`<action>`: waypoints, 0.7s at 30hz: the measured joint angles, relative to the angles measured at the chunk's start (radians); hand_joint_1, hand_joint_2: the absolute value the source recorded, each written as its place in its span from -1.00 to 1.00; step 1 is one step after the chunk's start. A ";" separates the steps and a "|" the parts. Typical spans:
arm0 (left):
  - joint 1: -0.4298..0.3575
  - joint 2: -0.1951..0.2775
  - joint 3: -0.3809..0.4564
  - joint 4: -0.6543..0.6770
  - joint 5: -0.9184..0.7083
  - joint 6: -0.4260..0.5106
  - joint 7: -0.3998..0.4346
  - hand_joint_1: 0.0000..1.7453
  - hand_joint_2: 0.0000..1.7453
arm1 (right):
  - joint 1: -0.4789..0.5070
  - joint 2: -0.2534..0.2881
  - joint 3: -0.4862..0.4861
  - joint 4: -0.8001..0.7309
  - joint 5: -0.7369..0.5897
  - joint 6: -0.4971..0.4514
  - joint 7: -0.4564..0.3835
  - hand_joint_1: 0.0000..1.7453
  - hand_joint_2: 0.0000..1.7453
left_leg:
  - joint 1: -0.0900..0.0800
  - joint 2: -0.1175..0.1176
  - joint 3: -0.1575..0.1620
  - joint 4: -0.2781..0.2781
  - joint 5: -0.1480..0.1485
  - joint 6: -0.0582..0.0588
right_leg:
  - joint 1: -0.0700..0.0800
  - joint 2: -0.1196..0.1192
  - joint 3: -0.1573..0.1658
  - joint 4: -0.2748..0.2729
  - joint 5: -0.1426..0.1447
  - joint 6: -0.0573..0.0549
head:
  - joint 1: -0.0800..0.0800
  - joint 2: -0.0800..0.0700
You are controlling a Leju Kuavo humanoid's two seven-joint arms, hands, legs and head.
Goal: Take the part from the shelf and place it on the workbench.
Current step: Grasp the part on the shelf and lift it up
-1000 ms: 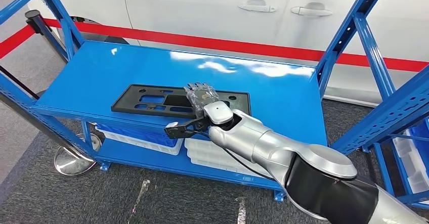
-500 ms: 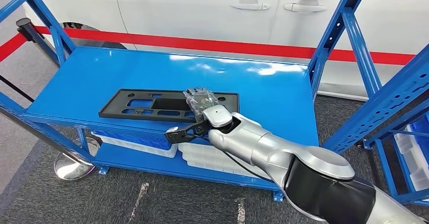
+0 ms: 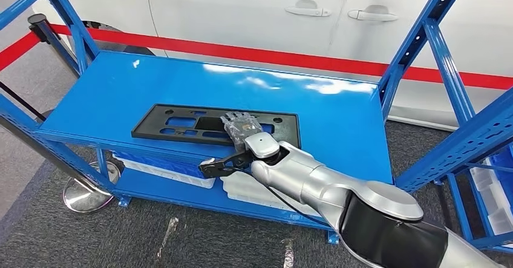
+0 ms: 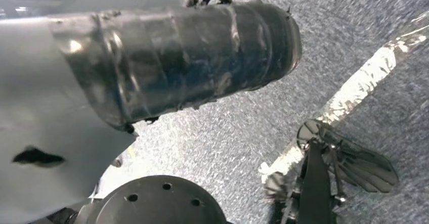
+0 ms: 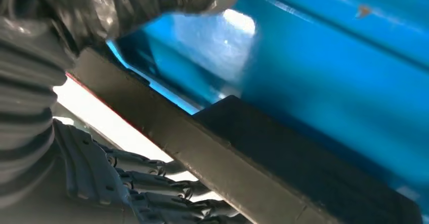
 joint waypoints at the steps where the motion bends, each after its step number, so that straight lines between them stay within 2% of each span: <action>1: 0.000 0.000 0.000 0.000 0.001 0.000 0.000 -1.00 -1.00 | 0.000 0.000 0.000 0.002 0.000 -0.003 -0.002 -1.00 1.00 | 0.000 0.000 -0.001 0.005 -0.004 -0.004 | -0.001 -0.001 0.032 -0.068 0.027 -0.002 | 0.000 0.000; 2: 0.000 0.000 0.000 0.000 0.001 0.001 0.000 -1.00 -1.00 | 0.000 0.001 0.000 0.003 0.000 -0.006 -0.004 -1.00 1.00 | -0.001 -0.001 -0.003 0.012 -0.008 -0.008 | 0.000 -0.001 0.061 -0.125 0.047 -0.005 | 0.000 0.000; 3: 0.000 0.001 0.000 0.000 0.002 0.001 0.000 -1.00 -1.00 | 0.000 0.002 -0.001 0.004 -0.001 -0.008 -0.005 -0.82 1.00 | -0.003 -0.001 -0.005 0.016 -0.010 -0.013 | 0.001 0.000 0.078 -0.160 0.055 -0.008 | 0.000 0.000; 6: 0.000 0.002 0.000 0.000 0.005 0.003 0.000 -1.00 -1.00 | 0.000 0.006 -0.004 0.005 -0.007 -0.011 -0.009 0.59 1.00 | -0.003 -0.001 -0.006 0.016 -0.011 -0.029 | 0.004 0.002 0.086 -0.177 0.058 -0.021 | 0.000 0.000; 7: 0.000 0.003 0.000 0.000 0.006 0.003 -0.001 -1.00 -1.00 | 0.000 0.007 -0.005 0.006 -0.009 -0.010 -0.010 0.88 1.00 | -0.001 0.000 -0.007 0.021 -0.016 -0.034 | 0.003 0.002 0.088 -0.180 0.061 -0.027 | 0.000 0.000; 8: -0.001 0.004 0.000 0.000 0.007 0.003 -0.001 -1.00 -1.00 | 0.001 0.008 -0.005 0.007 -0.009 -0.009 -0.011 0.90 1.00 | -0.001 0.000 -0.008 0.024 -0.021 -0.033 | 0.002 0.002 0.090 -0.183 0.062 -0.029 | -0.002 0.000; 11: -0.001 0.010 0.001 0.000 0.007 0.003 -0.001 -1.00 -1.00 | 0.003 0.008 -0.006 0.013 -0.010 -0.006 -0.012 0.97 1.00 | -0.002 0.003 0.001 0.012 -0.017 0.003 | 0.009 0.003 0.091 -0.181 0.058 -0.032 | -0.006 0.000; 12: 0.000 0.012 0.001 0.000 0.007 0.003 -0.002 -1.00 -1.00 | 0.003 0.009 -0.006 0.015 -0.010 -0.005 -0.013 1.00 1.00 | -0.001 0.004 0.005 0.006 -0.011 0.008 | 0.011 0.004 0.092 -0.180 0.057 -0.033 | -0.005 0.000; 18: 0.001 0.015 0.001 0.000 0.007 0.002 -0.002 -1.00 -1.00 | -0.002 0.009 -0.009 0.019 -0.017 0.005 -0.020 1.00 1.00 | 0.000 0.003 0.010 0.000 -0.007 -0.009 | 0.012 0.000 0.092 -0.180 0.057 -0.036 | -0.005 0.000; 21: 0.000 0.015 0.001 0.000 0.006 0.002 -0.001 -1.00 -1.00 | -0.004 0.010 -0.013 0.019 -0.022 0.005 -0.022 1.00 1.00 | 0.001 0.003 0.011 -0.002 -0.007 -0.027 | 0.012 0.000 0.092 -0.180 0.056 -0.037 | -0.005 0.000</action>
